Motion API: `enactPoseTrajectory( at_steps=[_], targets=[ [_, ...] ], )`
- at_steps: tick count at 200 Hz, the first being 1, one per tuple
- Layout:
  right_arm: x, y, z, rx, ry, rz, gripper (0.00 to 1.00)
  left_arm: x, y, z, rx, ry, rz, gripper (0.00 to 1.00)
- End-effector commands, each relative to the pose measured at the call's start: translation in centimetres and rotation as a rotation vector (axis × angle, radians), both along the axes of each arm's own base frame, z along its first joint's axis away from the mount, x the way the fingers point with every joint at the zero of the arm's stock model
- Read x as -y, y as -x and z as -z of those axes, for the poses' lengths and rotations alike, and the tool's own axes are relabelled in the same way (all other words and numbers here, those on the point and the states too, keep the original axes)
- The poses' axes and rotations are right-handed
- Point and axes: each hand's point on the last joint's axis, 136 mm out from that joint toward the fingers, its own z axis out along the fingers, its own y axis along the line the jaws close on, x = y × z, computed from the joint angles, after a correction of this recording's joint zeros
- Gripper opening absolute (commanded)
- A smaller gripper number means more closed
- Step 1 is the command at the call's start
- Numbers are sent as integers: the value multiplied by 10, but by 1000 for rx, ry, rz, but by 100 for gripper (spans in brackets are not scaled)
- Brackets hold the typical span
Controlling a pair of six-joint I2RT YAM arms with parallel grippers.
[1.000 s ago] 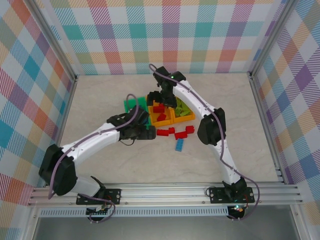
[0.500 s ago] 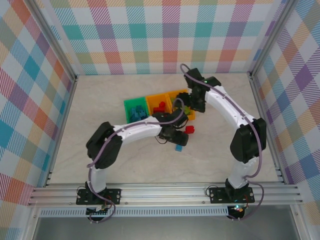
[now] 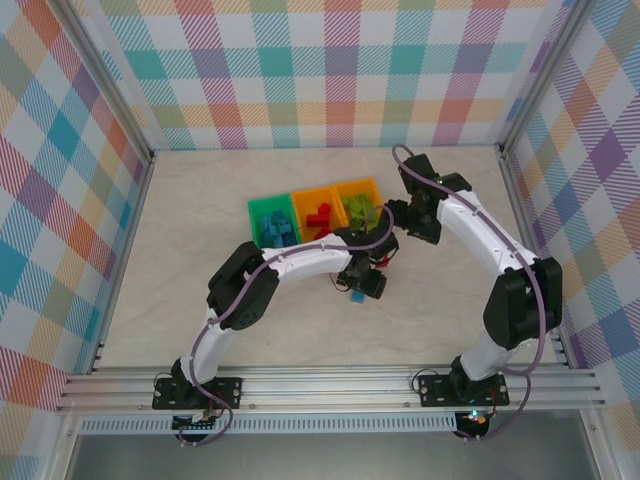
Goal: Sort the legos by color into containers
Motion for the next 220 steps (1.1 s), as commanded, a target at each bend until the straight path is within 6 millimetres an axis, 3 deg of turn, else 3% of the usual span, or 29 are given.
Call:
enactPoseTrajectory(
  at_steps=[1,27,51,75,100,124,147,181,197,220],
  targets=[
    [5,6,-7,7,-17,14,93,-20,8,14,-30,-112,1,64],
    [8,5,-8,12,-24,26,93,-30,12,18,-34,-143,-4,58],
    [6,5,-7,10,-40,31,93,-29,11,8,-14,-111,-15,42],
    [5,7,-5,6,-46,40,93,-25,4,-23,45,-51,-38,33],
    [5,8,-2,2,-48,44,93,-32,-12,-73,130,19,-81,29],
    [3,11,4,-6,-59,32,91,-68,-43,-118,221,51,-179,29],
    [-4,18,13,-21,-58,-13,89,-121,-78,-146,284,42,-295,30],
    [-18,32,30,-55,5,-88,89,-189,-123,-148,267,43,-468,31],
    [-22,36,36,-68,11,-96,89,-205,-141,-147,275,33,-503,31],
    [-34,42,43,-84,1,-128,89,-213,-161,-132,235,44,-540,31]
  ],
)
